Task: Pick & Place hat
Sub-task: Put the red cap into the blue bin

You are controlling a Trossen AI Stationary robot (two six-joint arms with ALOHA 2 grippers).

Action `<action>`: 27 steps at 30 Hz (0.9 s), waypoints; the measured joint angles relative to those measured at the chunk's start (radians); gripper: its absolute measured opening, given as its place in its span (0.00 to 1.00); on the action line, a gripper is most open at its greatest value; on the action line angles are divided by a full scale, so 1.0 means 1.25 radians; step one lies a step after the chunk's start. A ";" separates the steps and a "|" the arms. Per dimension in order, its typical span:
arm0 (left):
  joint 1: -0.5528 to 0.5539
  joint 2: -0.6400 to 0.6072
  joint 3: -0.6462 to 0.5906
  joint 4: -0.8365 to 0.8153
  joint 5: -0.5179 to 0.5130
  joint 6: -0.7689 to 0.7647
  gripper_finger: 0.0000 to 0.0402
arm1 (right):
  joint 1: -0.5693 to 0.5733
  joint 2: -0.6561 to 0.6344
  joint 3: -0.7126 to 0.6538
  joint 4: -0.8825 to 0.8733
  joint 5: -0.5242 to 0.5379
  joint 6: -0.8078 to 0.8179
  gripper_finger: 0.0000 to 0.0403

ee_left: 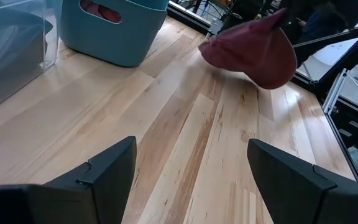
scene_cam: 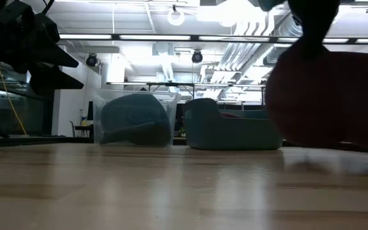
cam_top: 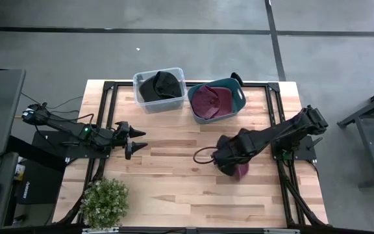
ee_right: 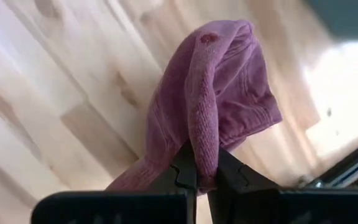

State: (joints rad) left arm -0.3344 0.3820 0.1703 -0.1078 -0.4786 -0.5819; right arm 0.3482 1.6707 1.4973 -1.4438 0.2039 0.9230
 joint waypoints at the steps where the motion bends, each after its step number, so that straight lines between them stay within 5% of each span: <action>1: 0.000 0.000 0.000 0.000 0.000 0.000 0.73 | 0.002 0.000 0.008 0.000 0.017 0.000 0.01; 18: 0.000 0.000 0.000 0.000 0.000 0.000 0.73 | 0.112 -0.034 0.223 0.086 0.328 -0.097 0.01; 27: 0.000 0.000 0.000 0.000 0.000 0.000 0.73 | 0.214 -0.143 0.156 0.231 0.573 -0.204 0.01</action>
State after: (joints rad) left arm -0.3341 0.3819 0.1703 -0.1078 -0.4787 -0.5817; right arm 0.6162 1.4919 1.6924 -1.1548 0.9202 0.6684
